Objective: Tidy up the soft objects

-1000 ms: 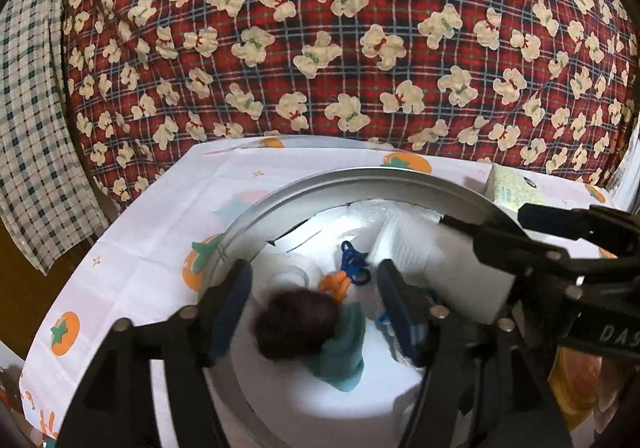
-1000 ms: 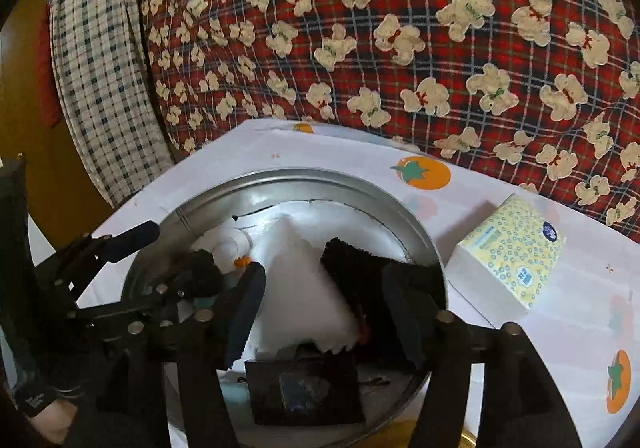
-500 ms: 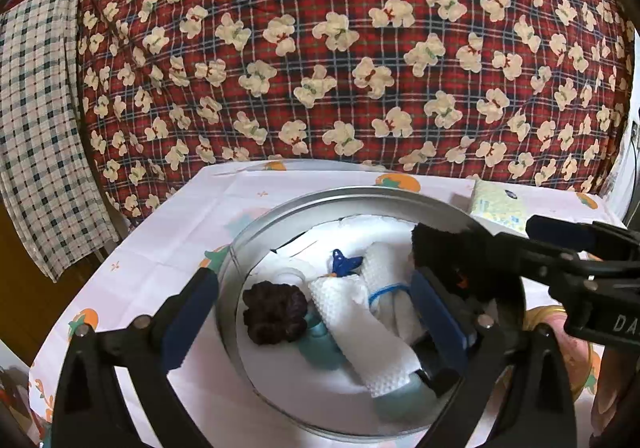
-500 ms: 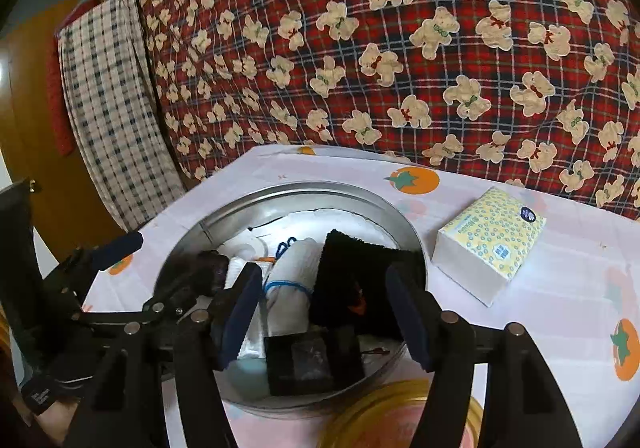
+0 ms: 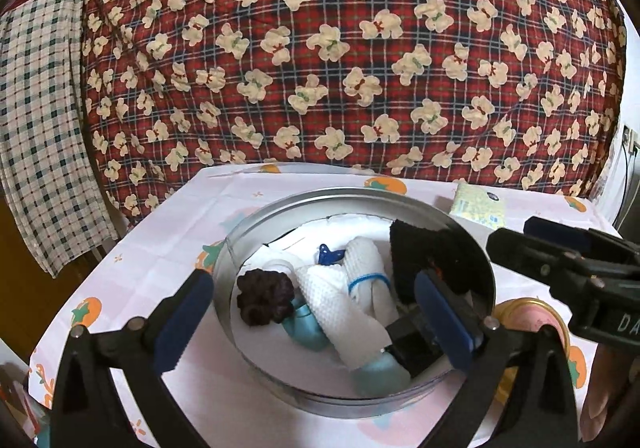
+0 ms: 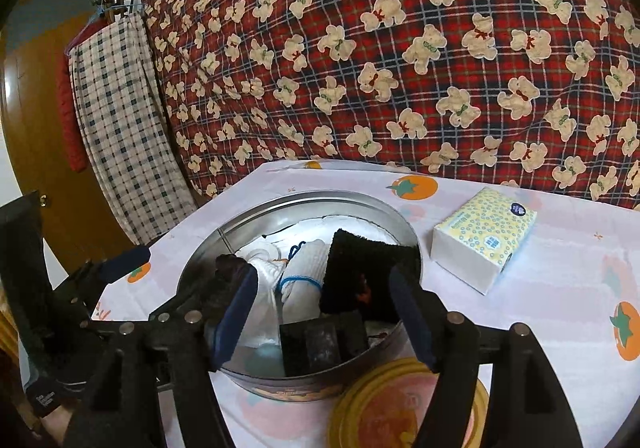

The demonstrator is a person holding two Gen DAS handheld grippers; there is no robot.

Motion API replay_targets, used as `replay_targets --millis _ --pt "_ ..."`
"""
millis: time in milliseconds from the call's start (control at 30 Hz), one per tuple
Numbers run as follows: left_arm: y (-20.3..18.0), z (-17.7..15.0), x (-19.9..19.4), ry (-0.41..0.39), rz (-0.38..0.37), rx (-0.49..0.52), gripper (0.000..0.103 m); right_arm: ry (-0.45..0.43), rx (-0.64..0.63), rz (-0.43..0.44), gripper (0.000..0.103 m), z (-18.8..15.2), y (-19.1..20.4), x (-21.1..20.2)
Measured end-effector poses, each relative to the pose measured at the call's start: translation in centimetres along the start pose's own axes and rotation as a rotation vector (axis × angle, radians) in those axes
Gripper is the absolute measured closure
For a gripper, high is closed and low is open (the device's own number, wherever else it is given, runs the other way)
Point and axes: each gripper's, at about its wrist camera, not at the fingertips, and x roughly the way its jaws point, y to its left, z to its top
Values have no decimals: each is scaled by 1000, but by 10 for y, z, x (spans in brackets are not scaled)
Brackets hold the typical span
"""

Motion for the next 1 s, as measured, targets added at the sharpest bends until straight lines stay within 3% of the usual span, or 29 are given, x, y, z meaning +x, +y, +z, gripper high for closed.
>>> replay_targets --millis 1000 --pt "13 -7 -2 16 14 -66 1 -6 -20 1 32 -4 9 -1"
